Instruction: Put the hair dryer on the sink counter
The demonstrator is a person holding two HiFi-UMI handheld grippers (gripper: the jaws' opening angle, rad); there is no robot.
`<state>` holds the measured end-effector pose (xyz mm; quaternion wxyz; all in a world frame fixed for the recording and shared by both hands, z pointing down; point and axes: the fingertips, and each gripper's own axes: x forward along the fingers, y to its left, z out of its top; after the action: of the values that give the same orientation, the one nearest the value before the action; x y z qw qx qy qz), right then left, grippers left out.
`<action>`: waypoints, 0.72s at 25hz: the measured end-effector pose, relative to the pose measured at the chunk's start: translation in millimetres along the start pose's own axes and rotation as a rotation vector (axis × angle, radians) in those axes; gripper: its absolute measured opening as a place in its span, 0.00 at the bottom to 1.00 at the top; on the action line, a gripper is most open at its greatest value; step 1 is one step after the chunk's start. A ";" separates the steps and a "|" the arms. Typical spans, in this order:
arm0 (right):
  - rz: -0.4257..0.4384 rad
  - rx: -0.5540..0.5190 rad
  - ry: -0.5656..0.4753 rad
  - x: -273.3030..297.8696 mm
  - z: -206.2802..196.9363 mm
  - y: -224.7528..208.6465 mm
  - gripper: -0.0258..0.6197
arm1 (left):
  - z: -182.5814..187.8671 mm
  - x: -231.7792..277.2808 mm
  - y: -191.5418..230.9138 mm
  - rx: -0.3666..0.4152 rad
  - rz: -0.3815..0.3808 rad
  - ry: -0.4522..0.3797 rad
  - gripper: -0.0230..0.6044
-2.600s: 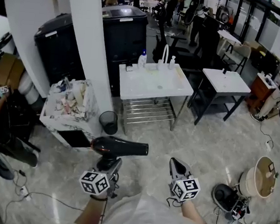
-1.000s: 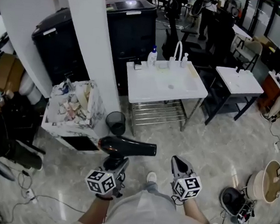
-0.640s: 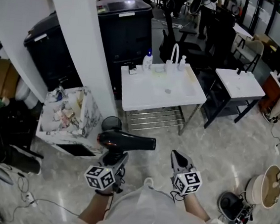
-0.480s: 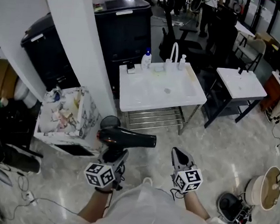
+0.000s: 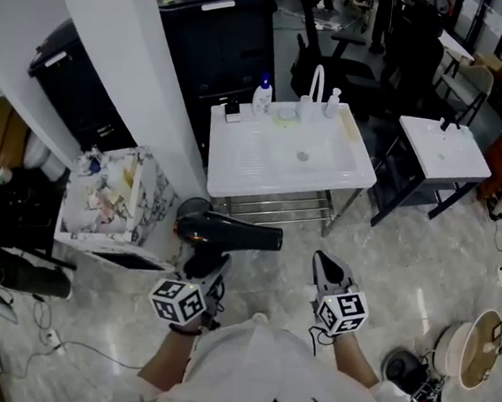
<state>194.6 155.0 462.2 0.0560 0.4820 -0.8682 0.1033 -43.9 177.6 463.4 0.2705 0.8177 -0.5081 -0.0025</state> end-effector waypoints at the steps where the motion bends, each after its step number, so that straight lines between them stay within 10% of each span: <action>1: 0.002 -0.001 0.001 3.2 1.3 -4.3 0.07 | 0.3 4.5 0.6 -0.004 0.003 0.002 0.49; 18: 0.005 -0.005 0.048 82.0 3.0 -33.7 0.07 | 26.3 89.7 52.3 -0.049 -0.003 0.021 0.49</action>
<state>179.8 69.3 479.6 0.0779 0.4770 -0.8681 0.1129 -51.2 73.6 488.5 0.2957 0.8115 -0.5040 -0.0069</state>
